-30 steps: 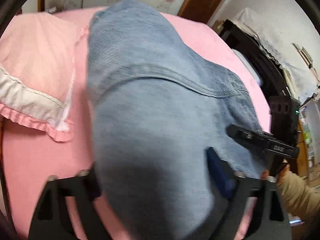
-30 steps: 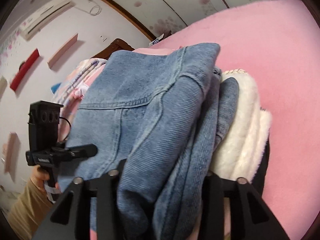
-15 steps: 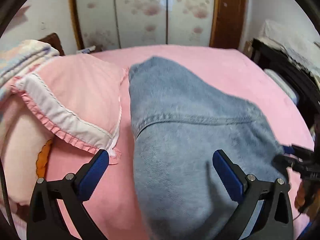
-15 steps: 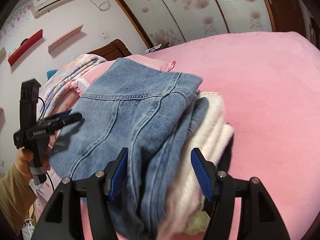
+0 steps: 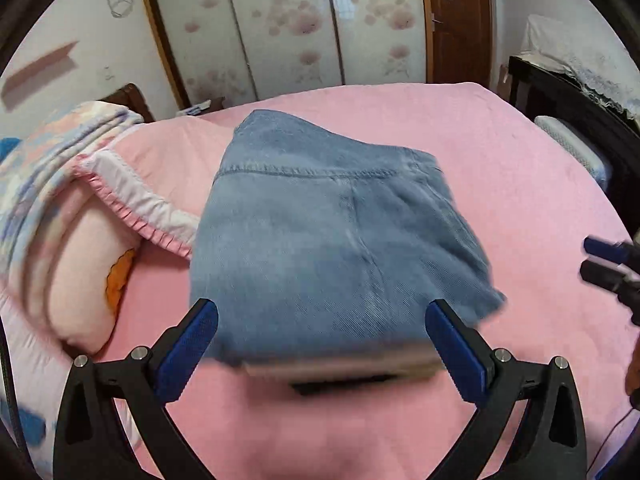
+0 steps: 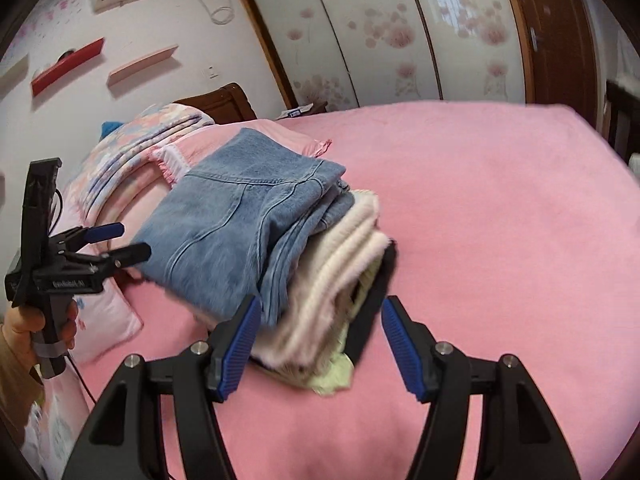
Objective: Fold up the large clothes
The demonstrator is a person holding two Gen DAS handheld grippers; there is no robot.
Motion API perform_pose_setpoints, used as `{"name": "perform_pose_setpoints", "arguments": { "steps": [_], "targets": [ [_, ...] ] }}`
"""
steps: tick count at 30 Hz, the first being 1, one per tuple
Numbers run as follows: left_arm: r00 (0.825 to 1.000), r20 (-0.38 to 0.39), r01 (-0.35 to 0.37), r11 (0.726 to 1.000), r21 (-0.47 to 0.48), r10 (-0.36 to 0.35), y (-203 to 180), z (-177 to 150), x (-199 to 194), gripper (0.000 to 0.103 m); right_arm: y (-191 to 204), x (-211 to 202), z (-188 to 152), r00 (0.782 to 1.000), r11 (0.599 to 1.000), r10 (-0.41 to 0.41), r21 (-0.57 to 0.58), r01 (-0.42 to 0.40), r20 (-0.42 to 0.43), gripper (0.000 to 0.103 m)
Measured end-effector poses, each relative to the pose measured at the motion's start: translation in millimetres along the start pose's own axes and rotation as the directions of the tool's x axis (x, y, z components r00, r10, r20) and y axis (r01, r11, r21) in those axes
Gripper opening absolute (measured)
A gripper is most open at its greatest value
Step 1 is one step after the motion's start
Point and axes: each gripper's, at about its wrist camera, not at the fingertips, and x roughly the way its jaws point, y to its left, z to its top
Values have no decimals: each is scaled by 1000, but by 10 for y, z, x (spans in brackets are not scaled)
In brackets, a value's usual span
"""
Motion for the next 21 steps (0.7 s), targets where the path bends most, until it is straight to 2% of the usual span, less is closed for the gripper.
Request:
{"name": "perform_pose_setpoints", "arguments": {
  "steps": [5, 13, 21],
  "targets": [
    [997, 31, 68, 993, -98, -65, -419, -367, -632, 103, 25, -782, -168, 998, 999, -38, -9, 39, 44, 63],
    [988, 128, 98, 989, -108, -84, -1036, -768, -1701, 103, 59, -1880, -549, 990, 993, -120, 6, 120, 68, 63],
    [973, 196, 153, 979, -138, -124, -1591, -1289, -2590, 103, 108, -2666, -1100, 980, 983, -181, 33, 179, 83, 63]
  ]
}}
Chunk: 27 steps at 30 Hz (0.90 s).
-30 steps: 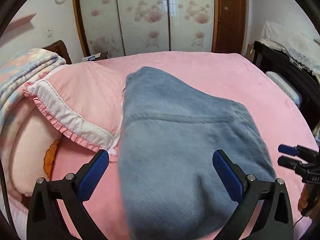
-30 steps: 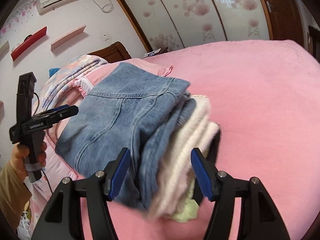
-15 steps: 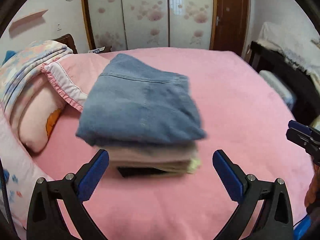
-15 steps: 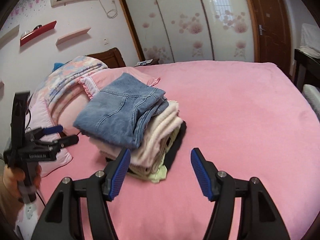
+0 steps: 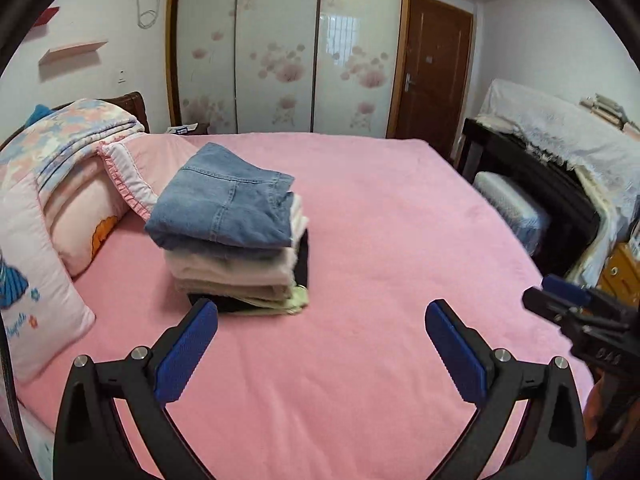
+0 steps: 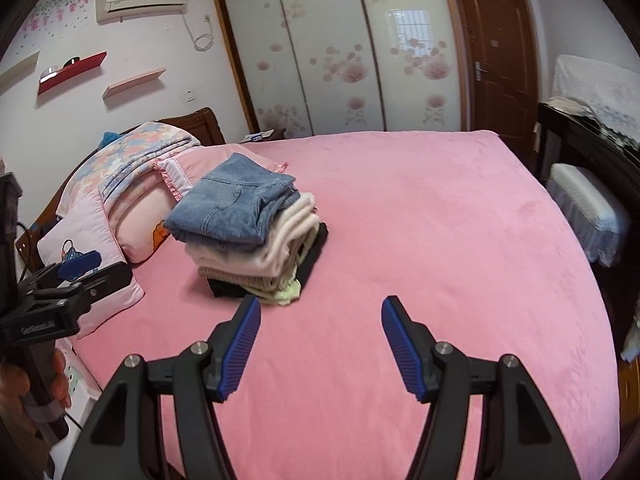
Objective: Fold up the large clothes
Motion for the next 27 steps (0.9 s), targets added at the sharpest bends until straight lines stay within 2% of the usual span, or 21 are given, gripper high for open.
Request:
{"name": "perform_pose_setpoints", "arguments": {
  "steps": [4, 8, 11, 14, 16, 19, 22, 27],
  "targets": [
    [1000, 24, 14, 999, -43, -13, -232, -329, -328, 103, -61, -307, -260, 1000, 999, -23, 30, 23, 11, 63],
    [999, 14, -36, 996, -87, 38, -399, -689, -573, 103, -105, -589, -546, 999, 998, -40, 57, 39, 21, 63],
    [999, 19, -41, 993, -111, 43, -452, -948, -706, 103, -120, -779, -797, 997, 995, -65, 72, 63, 31, 63],
    [998, -26, -58, 990, -132, 55, -502, -1191, -755, 103, -87, -889, -1014, 995, 994, -95, 61, 93, 32, 63],
    [998, -51, -50, 989, -139, 43, -523, -1306, -764, 103, -47, -945, -1138, 992, 991, -125, 54, 123, 28, 63],
    [997, -70, -30, 989, -145, 20, -588, -1491, -808, 103, 14, -1029, -1288, 992, 991, -121, 52, 120, 30, 63],
    [996, -84, -51, 988, -145, 39, -630, -1615, -852, 103, 61, -1072, -1388, 990, 990, -135, 34, 134, 30, 63],
    [993, -65, -102, 989, -107, 95, -702, -1727, -920, 103, 87, -1100, -1519, 988, 988, -151, 21, 150, 22, 63]
  ]
}}
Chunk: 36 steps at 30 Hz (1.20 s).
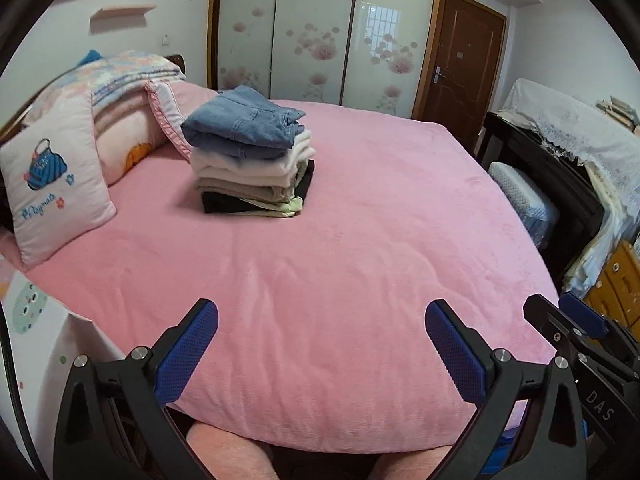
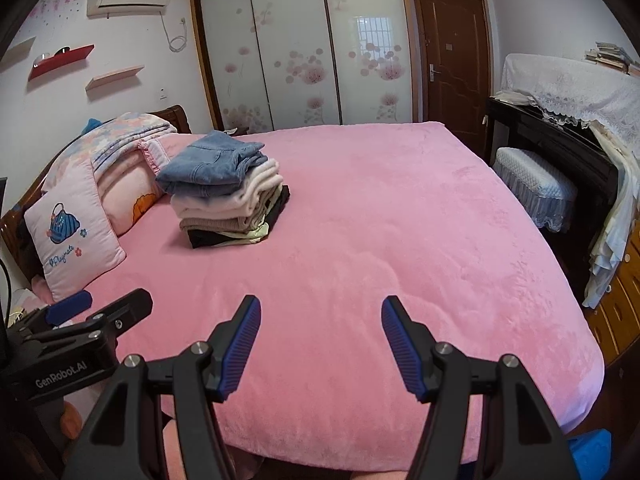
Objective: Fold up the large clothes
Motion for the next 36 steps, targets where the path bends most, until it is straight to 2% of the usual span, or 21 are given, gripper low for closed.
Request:
{"name": "perform_pose_setpoints", "arguments": {
  "steps": [5, 10, 36],
  "targets": [
    [999, -11, 30, 999, 16, -30, -69, -13, -8, 103, 16, 14, -88, 1000, 1000, 6, -4, -6, -20, 63],
    [1000, 17, 13, 999, 43, -14, -146, -24, -43, 103, 19, -8, -96, 1000, 1000, -16, -14, 15, -11, 63],
    [1000, -2, 16, 998, 56, -15, -227, -8, -7, 103, -66, -49, -95, 998, 999, -54, -1, 54, -9, 63]
  ]
}}
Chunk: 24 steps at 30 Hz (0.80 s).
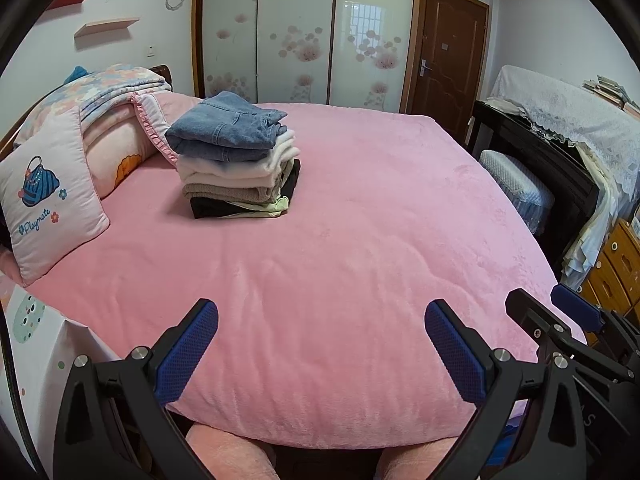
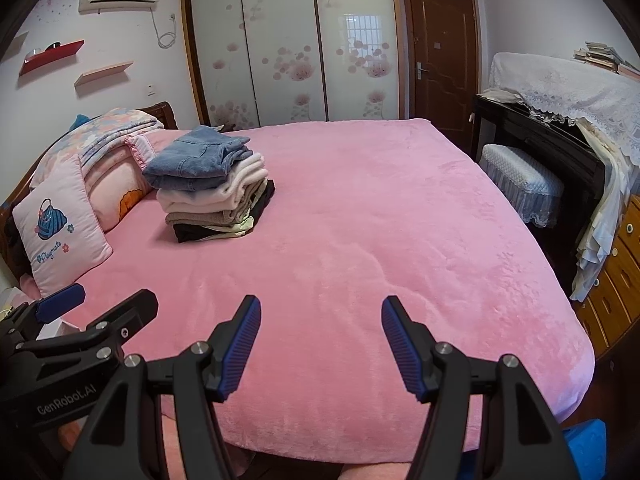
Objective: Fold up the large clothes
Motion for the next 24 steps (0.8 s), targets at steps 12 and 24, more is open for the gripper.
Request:
{"name": "perform_pose_setpoints", "arguments": {
  "steps": [12, 24],
  "targets": [
    [1000, -10, 1, 1000, 6, -1, -1, 1, 49, 103, -29, 24, -13, 1000, 1000, -7, 9, 7, -7, 63],
    [1000, -10, -10, 1000, 8, 10, 20, -37, 112, 102, -24, 45, -19, 1000, 1000, -11, 9, 11, -10, 63]
  ]
}}
